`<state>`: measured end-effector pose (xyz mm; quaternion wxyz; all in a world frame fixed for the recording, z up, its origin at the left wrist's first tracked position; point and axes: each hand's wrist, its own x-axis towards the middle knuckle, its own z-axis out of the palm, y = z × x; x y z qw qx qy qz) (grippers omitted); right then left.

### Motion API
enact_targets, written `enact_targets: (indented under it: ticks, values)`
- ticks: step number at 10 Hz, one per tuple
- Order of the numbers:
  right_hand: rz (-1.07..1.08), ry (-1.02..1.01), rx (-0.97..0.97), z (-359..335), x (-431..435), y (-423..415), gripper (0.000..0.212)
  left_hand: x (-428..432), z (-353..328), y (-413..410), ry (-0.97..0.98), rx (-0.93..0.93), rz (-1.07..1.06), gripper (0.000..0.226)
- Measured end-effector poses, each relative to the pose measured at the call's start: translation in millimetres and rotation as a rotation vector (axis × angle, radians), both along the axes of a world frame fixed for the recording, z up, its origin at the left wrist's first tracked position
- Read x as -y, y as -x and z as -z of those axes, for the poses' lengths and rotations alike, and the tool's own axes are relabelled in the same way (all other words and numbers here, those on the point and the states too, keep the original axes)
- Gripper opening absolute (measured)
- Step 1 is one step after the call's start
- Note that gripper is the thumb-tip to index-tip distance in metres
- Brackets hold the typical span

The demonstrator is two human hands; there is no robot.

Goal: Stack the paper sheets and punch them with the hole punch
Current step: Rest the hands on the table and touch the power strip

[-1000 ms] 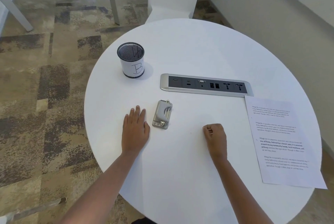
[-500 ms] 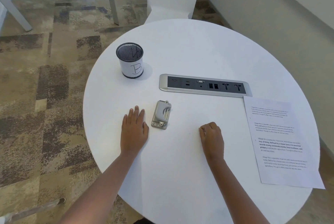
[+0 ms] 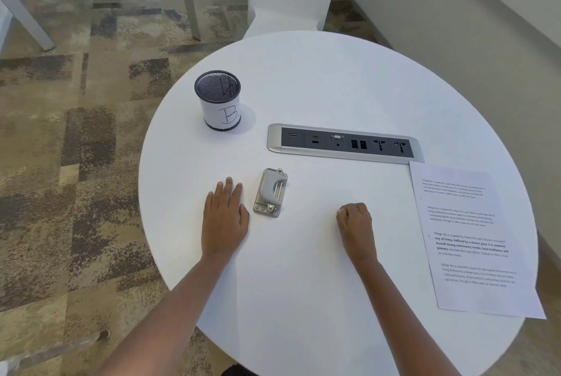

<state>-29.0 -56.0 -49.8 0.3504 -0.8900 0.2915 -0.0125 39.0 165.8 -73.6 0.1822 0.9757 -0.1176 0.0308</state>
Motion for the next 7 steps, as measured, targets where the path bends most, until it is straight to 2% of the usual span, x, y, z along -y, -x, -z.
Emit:
enact_targets:
  ticks: [2, 4, 6, 7]
  values:
    - [-0.089, 0.145, -0.029, 2, 1, 1, 0.019, -1, 1, 0, -0.011, -0.001, 0.01, 0.049]
    - [0.013, -0.066, 0.02, 4, 9, -2, 0.023, -1, 2, -1, -0.006, 0.021, 0.012, 0.045]
    - [-0.005, -0.027, 0.006, 3, 13, -1, 0.02, -1, 4, -1, 0.008, 0.029, 0.005, 0.043]
    - [-0.133, 0.07, 0.003, 1, 13, 2, 0.02, -1, 5, -2, 0.006, 0.029, 0.007, 0.044]
